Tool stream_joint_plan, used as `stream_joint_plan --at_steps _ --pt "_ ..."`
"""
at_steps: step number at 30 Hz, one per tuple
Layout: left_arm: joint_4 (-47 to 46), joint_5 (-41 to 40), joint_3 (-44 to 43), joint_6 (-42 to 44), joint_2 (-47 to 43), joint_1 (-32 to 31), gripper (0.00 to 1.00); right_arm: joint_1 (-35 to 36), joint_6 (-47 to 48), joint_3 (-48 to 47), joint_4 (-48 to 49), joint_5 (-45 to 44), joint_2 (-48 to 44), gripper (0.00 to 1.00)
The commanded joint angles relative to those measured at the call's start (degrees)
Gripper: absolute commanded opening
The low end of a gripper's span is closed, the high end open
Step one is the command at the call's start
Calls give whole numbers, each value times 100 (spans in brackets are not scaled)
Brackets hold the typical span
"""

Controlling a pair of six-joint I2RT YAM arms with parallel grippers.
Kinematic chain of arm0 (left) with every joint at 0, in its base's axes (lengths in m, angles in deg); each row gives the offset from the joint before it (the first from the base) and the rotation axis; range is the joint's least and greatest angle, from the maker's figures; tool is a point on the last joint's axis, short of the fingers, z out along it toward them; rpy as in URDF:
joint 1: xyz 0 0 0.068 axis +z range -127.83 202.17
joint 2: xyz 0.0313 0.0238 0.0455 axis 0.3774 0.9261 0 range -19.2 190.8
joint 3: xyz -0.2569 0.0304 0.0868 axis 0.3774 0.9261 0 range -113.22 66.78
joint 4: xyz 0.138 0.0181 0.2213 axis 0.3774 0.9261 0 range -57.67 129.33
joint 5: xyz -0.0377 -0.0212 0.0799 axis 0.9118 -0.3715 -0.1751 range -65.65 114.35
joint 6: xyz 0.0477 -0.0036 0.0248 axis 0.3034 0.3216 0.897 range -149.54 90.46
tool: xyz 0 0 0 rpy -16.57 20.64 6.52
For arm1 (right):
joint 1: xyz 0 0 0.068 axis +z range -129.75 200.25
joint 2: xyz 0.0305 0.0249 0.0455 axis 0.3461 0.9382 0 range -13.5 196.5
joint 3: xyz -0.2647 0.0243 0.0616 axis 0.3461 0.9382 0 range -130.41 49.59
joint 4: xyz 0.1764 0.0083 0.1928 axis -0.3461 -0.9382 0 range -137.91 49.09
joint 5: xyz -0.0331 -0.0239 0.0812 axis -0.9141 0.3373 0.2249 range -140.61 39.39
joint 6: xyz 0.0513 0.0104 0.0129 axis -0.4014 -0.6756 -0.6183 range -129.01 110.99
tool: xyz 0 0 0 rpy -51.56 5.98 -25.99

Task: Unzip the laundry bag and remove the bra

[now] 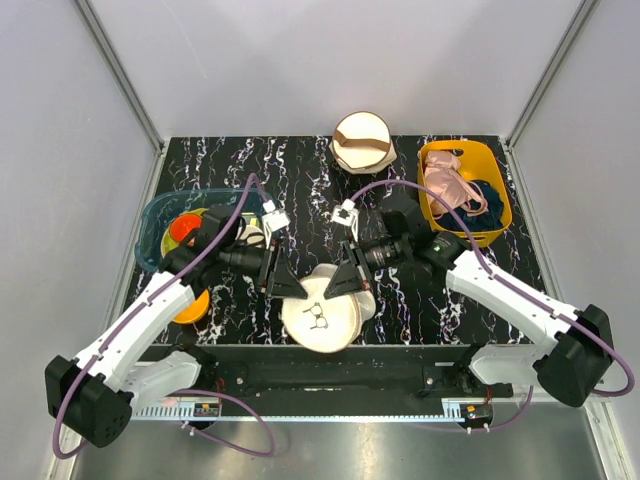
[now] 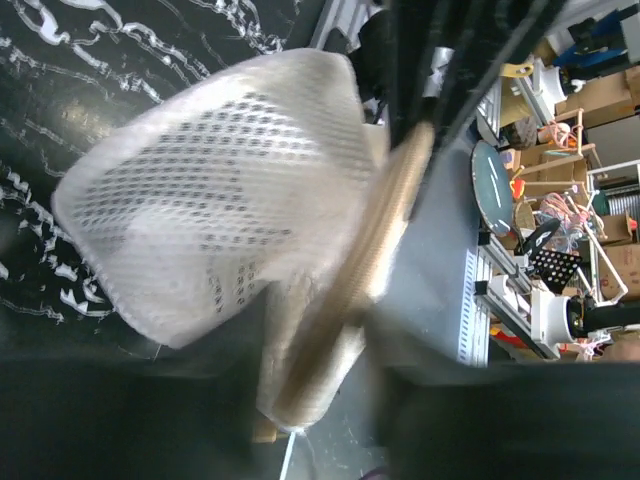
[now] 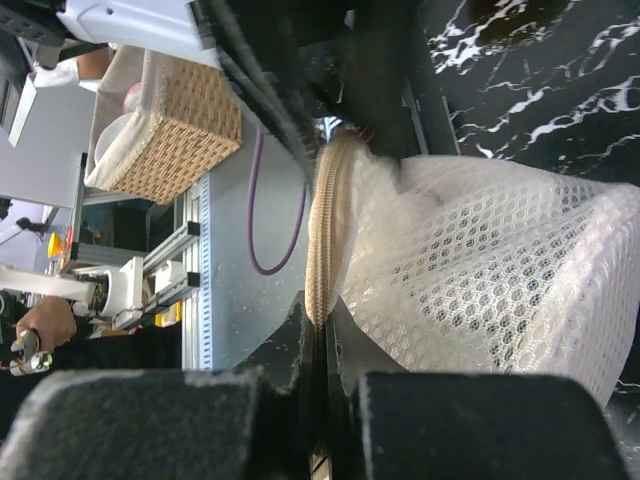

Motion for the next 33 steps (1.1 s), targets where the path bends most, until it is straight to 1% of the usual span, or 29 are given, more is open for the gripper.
stream_joint_plan --at_steps 1,2,3,4,5,6,7,8,9,10,11,12,14,15,16,17,18,19,20,21,23,24,26,27,29,30,31,32,33 --pt "-701 553 -71 -151 91 -184 3 -288 -129 -87 490 109 115 0" --pt "-710 501 -97 -160 117 -254 0 -366 -182 -105 482 22 185 7" --pt "-710 326 -141 -160 161 -272 0 -411 -235 -140 490 -57 221 50" --pt "-693 185 -159 -221 231 -281 0 -446 -331 -192 464 -214 247 77" --pt "-675 27 -185 -257 284 -281 0 -481 -367 -228 420 -616 265 94" --pt "-649 -357 -273 -283 336 -281 0 -516 -341 -289 115 -847 274 100" --pt "-631 -535 -299 -370 468 -281 0 -508 -219 -490 -105 -1119 265 100" --pt "-657 -720 -343 -441 530 -273 0 -508 -183 -587 -290 -1652 230 100" --pt "-701 -1218 -413 -676 600 -272 0 -508 -139 -675 -605 -1953 160 100" --pt "-901 -1458 -423 -844 757 -246 0 -508 -104 -728 -678 -2209 81 100" --pt "-982 -1730 -449 -1011 855 -237 0 -517 -112 -738 -774 -2803 -128 100" --pt "-956 -2298 -519 -1413 986 -220 0 -517 -208 -729 -871 -3113 -235 100" --pt "-1245 -2479 -660 -1872 1363 -158 0 -508 -305 -606 -933 -3780 -480 100" --pt "-1429 -2567 -651 -2387 1452 -150 0 -517 -506 -545 -951 -3976 -543 100" --pt "-1892 -2602 -547 -2654 1505 -141 0 -517 -638 -388 -969 -4178 -604 100" --pt "-2149 -2629 -450 -2900 1541 -132 0 -517 -796 -290 -969 -4537 -744 100" --pt "-2386 -2742 -362 -3407 1532 -123 0 -517 -1154 -159 -908 -4662 -824 100" --pt "-2789 -2839 -274 -3647 1489 -80 0 -525 -1341 121 -864 -4768 -912 100" --pt "-2958 -2918 -56 -3858 1445 -62 0 -525 -1499 289 -794 -4847 -1078 100" --pt "-3038 -3163 25 -4182 1349 -44 0 -534 -1831 465 -558 -4796 -1167 100" --pt "-2943 -3471 122 -4335 1225 -9 0 -543 -2088 948 -311 -4420 -1299 100" --pt "-2777 -3969 166 -4526 1059 -9 0 -543 -2403 1098 -49 -4304 -1325 100" --pt "-2879 -4254 419 -4782 839 0 0 -534 -2756 1581 286 -4058 -1378 100" --pt "-2985 -4394 760 -5114 742 0 0 -543 -3088 1722 697 -4013 -1378 100" --pt "-3398 -4431 1096 -5371 540 0 0 -534 -3398 2144 1182 -3925 -1309 100" --pt "-3478 -4387 1298 -5555 522 0 0 -543 -3747 2284 1776 -3890 -1256 100" --pt "-3418 -4361 1343 -5565 556 9 0 -534 -3925 2555 2200 -3864 -1177 98" --pt "-3260 -4369 1326 -5531 565 9 0 -543 -4074 2689 2543 -3803 -950 95" --pt "-3128 -4378 1326 -5478 566 9 0 -543 -4276 2803 3330 -3767 -809 92"
